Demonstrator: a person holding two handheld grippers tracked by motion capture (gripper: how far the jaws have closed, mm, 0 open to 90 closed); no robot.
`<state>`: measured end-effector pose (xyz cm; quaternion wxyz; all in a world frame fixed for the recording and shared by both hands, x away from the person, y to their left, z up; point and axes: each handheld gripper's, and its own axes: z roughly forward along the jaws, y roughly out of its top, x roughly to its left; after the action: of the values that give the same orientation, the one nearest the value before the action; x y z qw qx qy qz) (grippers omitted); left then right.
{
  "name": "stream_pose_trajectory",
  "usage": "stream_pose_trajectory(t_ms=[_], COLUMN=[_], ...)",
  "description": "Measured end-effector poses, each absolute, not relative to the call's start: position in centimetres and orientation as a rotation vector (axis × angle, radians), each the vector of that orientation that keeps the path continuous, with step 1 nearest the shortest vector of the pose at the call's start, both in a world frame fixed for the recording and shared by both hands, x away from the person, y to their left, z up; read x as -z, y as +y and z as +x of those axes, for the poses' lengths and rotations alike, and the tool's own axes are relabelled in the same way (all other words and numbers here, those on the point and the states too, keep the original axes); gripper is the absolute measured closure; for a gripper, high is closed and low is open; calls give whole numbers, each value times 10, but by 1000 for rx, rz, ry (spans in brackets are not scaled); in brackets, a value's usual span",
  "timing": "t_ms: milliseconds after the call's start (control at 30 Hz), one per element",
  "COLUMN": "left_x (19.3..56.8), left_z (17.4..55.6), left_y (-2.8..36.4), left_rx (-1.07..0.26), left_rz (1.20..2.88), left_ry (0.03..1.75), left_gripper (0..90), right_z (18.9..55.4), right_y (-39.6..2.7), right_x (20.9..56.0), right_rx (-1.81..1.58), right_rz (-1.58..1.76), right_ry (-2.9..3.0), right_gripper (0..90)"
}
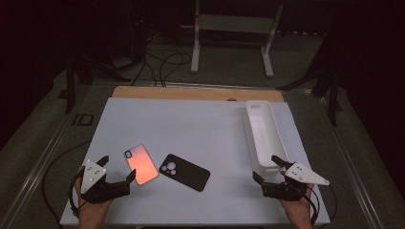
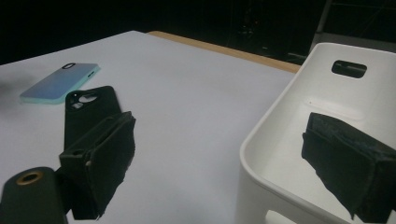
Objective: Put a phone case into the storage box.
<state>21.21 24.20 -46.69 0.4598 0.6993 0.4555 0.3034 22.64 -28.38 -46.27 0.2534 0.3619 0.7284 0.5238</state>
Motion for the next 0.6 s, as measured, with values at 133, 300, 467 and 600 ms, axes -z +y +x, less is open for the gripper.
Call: stream_pose_trajectory(t_ms=[133,300,467,600], left_x=[467,468,469,470], left_z=[212,212,214,216], left_y=[242,241,240,237], left_rx=[-744,-737,-719,-697], left_rz=[1724,1730,1741,1764], left_ry=[1122,1127,1134,1133], left_gripper=[2,2,3,6], right_z=[226,227,228,229], right_y=[-283,-282,-283,-284], right_x=[463,463,464,465], right_rx=[-1419,-1422,-1421,-1421], right_rz=[987,983,990,1007], right_ry=[1979,1975,1975,1970], right_gripper=[94,94,94,94])
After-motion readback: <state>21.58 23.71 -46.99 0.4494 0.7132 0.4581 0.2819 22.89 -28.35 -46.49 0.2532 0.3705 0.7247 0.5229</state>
